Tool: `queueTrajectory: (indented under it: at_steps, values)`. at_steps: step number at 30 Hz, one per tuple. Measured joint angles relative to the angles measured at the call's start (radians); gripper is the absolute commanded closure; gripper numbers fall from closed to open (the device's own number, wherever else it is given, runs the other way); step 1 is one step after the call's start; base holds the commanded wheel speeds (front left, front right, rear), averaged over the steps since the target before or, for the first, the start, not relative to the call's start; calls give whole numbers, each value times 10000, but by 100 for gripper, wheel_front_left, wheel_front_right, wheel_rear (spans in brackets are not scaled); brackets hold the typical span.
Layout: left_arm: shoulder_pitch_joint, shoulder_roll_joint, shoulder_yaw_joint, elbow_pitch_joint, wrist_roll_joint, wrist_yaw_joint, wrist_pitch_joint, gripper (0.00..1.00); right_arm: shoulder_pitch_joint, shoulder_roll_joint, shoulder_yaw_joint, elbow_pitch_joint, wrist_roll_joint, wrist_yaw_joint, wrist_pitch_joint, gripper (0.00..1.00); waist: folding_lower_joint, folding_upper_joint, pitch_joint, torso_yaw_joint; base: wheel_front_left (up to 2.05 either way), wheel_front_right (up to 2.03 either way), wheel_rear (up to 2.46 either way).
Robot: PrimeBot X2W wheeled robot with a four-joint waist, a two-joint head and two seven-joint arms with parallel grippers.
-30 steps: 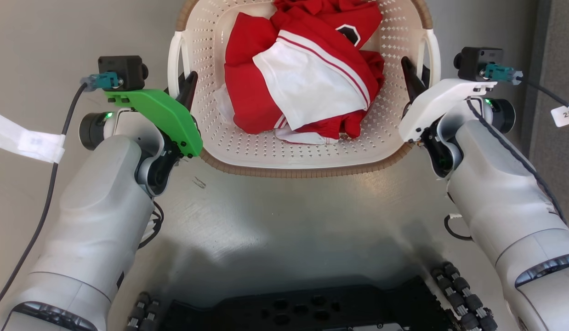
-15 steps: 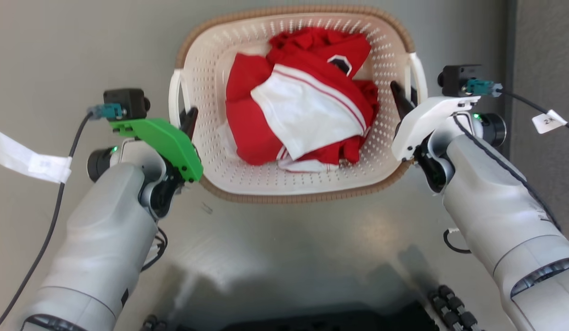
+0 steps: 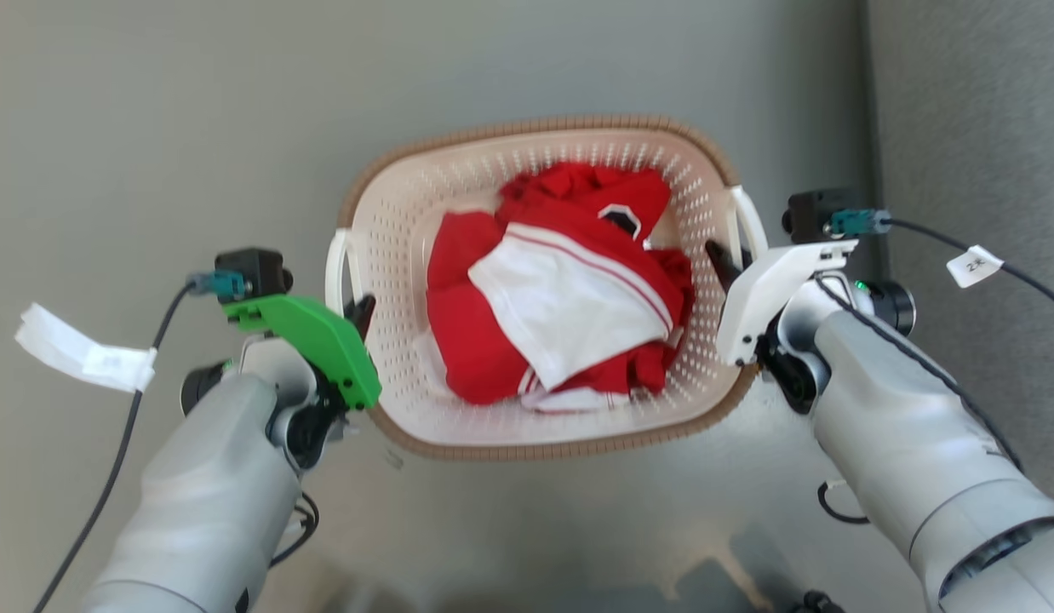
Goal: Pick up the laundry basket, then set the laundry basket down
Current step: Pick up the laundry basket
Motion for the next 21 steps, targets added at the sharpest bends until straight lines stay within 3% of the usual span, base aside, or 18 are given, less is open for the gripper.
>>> queueTrajectory:
  at_steps: [21]
  values:
    - [1513,-151,-489,780,-738,-10,775,100,1659,-48,1287,-263,1691,-94,1453,100,-1,0,-3178,-141,0,0,0]
